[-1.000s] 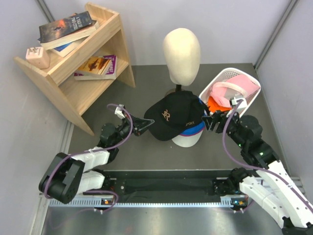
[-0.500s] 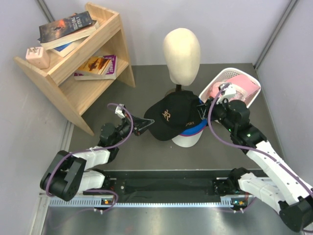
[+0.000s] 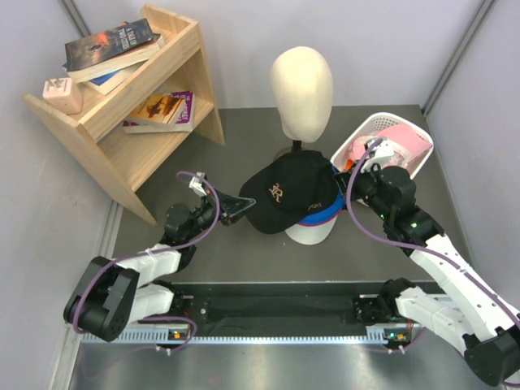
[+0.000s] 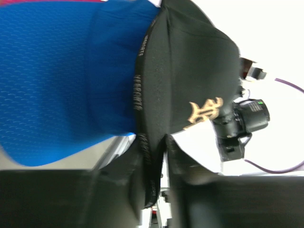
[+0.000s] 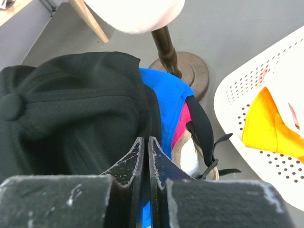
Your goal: Stack the hats
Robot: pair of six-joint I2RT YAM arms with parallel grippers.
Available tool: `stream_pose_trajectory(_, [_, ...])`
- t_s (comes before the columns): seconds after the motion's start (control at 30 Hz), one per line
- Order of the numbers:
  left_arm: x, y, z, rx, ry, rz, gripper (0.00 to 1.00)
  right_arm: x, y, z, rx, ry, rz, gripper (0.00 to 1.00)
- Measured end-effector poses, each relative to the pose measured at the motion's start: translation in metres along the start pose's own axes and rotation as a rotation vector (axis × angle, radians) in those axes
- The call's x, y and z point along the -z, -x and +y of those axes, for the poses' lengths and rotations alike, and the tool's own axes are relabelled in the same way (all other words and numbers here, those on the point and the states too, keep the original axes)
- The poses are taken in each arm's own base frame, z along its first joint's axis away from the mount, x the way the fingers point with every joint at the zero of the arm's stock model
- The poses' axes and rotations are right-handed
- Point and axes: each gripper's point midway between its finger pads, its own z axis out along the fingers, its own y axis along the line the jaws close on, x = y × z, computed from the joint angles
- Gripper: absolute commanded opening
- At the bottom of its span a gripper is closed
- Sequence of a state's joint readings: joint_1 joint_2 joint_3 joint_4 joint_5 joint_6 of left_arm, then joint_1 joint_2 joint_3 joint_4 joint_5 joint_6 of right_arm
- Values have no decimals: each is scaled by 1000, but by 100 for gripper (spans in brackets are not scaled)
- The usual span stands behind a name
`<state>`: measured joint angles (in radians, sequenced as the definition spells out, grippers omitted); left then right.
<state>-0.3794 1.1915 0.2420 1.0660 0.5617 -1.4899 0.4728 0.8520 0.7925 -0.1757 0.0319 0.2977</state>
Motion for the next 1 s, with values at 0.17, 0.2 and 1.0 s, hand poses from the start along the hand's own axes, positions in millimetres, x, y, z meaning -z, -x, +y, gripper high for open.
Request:
stream_pose_trajectory(0.17, [0, 2, 18, -19, 69, -15, 40, 7, 1, -3, -2, -18, -5, 0])
stream_pose_trajectory(0.2, [0, 3, 20, -21, 78, -18, 40, 9, 2, -3, -2, -19, -9, 0])
stream_pose_trajectory(1.0, [-20, 17, 32, 0, 82, -25, 0, 37, -8, -13, -39, -86, 20, 0])
